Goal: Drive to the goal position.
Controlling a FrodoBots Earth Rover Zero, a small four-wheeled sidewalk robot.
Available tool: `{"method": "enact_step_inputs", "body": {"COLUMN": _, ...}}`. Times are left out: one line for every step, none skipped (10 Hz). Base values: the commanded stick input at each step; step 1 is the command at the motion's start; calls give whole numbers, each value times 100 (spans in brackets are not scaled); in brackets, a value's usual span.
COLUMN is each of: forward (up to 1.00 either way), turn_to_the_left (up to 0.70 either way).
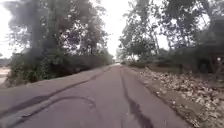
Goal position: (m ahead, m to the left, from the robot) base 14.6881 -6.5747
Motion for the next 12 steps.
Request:
{"method": "enact_step_inputs", "body": {"forward": 85, "turn_to_the_left": 0}}
{"method": "enact_step_inputs", "body": {"forward": 85, "turn_to_the_left": 0}}
{"method": "enact_step_inputs", "body": {"forward": 85, "turn_to_the_left": 0}}
{"method": "enact_step_inputs", "body": {"forward": 85, "turn_to_the_left": 0}}
{"method": "enact_step_inputs", "body": {"forward": 85, "turn_to_the_left": 0}}
{"method": "enact_step_inputs", "body": {"forward": 85, "turn_to_the_left": 0}}
{"method": "enact_step_inputs", "body": {"forward": 85, "turn_to_the_left": 0}}
{"method": "enact_step_inputs", "body": {"forward": 85, "turn_to_the_left": 0}}
{"method": "enact_step_inputs", "body": {"forward": 85, "turn_to_the_left": 0}}
{"method": "enact_step_inputs", "body": {"forward": 85, "turn_to_the_left": 0}}
{"method": "enact_step_inputs", "body": {"forward": 85, "turn_to_the_left": 0}}
{"method": "enact_step_inputs", "body": {"forward": 85, "turn_to_the_left": 0}}
